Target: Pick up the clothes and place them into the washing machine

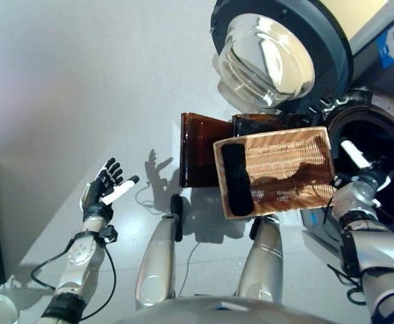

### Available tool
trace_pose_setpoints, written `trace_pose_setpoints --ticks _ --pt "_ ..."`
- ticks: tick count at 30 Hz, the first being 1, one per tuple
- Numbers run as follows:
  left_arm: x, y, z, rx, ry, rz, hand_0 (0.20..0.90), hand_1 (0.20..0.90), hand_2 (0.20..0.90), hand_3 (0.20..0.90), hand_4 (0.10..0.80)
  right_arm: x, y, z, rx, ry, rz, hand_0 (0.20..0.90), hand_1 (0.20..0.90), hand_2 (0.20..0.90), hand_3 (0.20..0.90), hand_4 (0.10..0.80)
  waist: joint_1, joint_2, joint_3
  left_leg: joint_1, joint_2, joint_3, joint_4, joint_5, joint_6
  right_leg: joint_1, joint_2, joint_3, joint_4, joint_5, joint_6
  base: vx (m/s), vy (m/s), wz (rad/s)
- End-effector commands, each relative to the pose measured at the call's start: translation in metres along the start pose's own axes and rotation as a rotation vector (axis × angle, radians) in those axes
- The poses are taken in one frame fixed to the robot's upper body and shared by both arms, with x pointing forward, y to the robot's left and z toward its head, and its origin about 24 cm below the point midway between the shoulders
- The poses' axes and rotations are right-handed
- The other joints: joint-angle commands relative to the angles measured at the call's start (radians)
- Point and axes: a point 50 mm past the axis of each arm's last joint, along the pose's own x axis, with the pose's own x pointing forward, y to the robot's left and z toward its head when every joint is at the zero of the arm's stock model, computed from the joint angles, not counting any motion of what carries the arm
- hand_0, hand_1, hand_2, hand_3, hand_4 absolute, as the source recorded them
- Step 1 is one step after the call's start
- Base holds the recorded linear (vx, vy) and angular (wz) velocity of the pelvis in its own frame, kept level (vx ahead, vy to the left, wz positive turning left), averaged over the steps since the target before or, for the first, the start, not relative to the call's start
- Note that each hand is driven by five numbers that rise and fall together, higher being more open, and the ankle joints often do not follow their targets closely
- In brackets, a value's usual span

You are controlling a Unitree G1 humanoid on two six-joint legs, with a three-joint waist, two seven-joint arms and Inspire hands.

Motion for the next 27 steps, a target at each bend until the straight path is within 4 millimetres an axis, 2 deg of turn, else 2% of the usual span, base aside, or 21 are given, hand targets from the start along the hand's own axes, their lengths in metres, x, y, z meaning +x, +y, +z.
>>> trace_pose_setpoints --ticks 1,3,5,7,10,14,18,27 --pt "0.001 0.033 0.03 0.059 -0.172 0.121 0.9 0.9 0.9 0.9 0.8 -0.012 0.022 -0.006 -0.11 -0.067 0.084 0.9 0.9 0.9 0.9 0.8 0.009 -0.029 -0.008 0.043 0.051 -0.029 -0.151 0.137 -0.091 0.084 -0.05 0.022 -0.025 0.054 0.033 0.0 0.0 0.0" --pt "0.001 0.033 0.03 0.056 -0.172 0.129 0.9 0.9 0.9 0.9 0.8 -0.017 0.028 -0.013 -0.131 -0.064 0.116 0.9 0.9 0.9 0.9 0.8 0.008 -0.031 -0.008 0.045 0.052 -0.029 -0.154 0.14 -0.091 0.09 -0.05 0.018 -0.033 0.057 0.033 0.01 -0.012 -0.05" --pt "0.001 0.033 0.026 0.059 -0.161 0.141 0.9 0.9 0.9 0.9 0.8 -0.028 0.044 -0.024 -0.19 -0.063 0.189 0.9 0.9 0.9 0.9 0.8 0.011 -0.036 -0.007 0.054 0.056 -0.029 -0.165 0.146 -0.093 0.107 -0.049 0.009 -0.048 0.063 0.033 0.0 0.0 0.0" --pt "0.003 0.031 0.022 0.066 -0.145 0.146 0.9 0.9 0.9 0.9 0.8 -0.045 0.065 -0.04 -0.326 -0.079 0.309 0.9 0.9 0.9 0.9 0.8 0.016 -0.036 -0.007 0.073 0.058 -0.032 -0.192 0.16 -0.096 0.129 -0.049 -0.003 -0.073 0.072 0.035 0.0 0.0 0.0" --pt "0.004 0.028 0.019 0.066 -0.137 0.142 0.9 0.9 0.9 0.9 0.8 -0.051 0.072 -0.049 -0.374 -0.059 0.33 0.9 0.9 0.9 0.9 0.8 0.024 -0.033 -0.011 0.091 0.058 -0.035 -0.215 0.167 -0.097 0.151 -0.05 -0.015 -0.097 0.081 0.036 0.02 -0.005 -0.04" --pt "0.005 0.023 0.023 0.064 -0.158 0.113 0.9 0.9 0.9 0.9 0.8 -0.064 0.095 -0.054 -0.455 -0.074 0.399 0.9 0.9 0.9 0.9 0.8 0.05 -0.028 -0.016 0.116 0.059 -0.037 -0.256 0.188 -0.099 0.184 -0.056 -0.041 -0.138 0.103 0.044 0.011 -0.005 0.0" --pt "0.007 0.018 0.022 0.073 -0.151 0.089 0.9 0.9 0.9 0.9 0.8 -0.075 0.106 -0.063 -0.519 -0.068 0.461 0.9 0.9 0.9 0.9 0.8 0.059 -0.031 -0.016 0.115 0.054 -0.039 -0.249 0.185 -0.093 0.185 -0.06 -0.043 -0.138 0.107 0.045 0.008 0.0 0.04" --pt "0.005 0.013 0.02 0.08 -0.135 0.053 0.9 0.9 0.9 0.9 0.8 -0.081 0.108 -0.074 -0.532 -0.008 0.457 0.9 0.9 0.9 0.9 0.8 0.079 -0.023 -0.001 0.087 0.043 -0.055 -0.197 0.166 -0.085 0.193 -0.067 -0.048 -0.124 0.095 0.046 0.002 0.005 0.01"
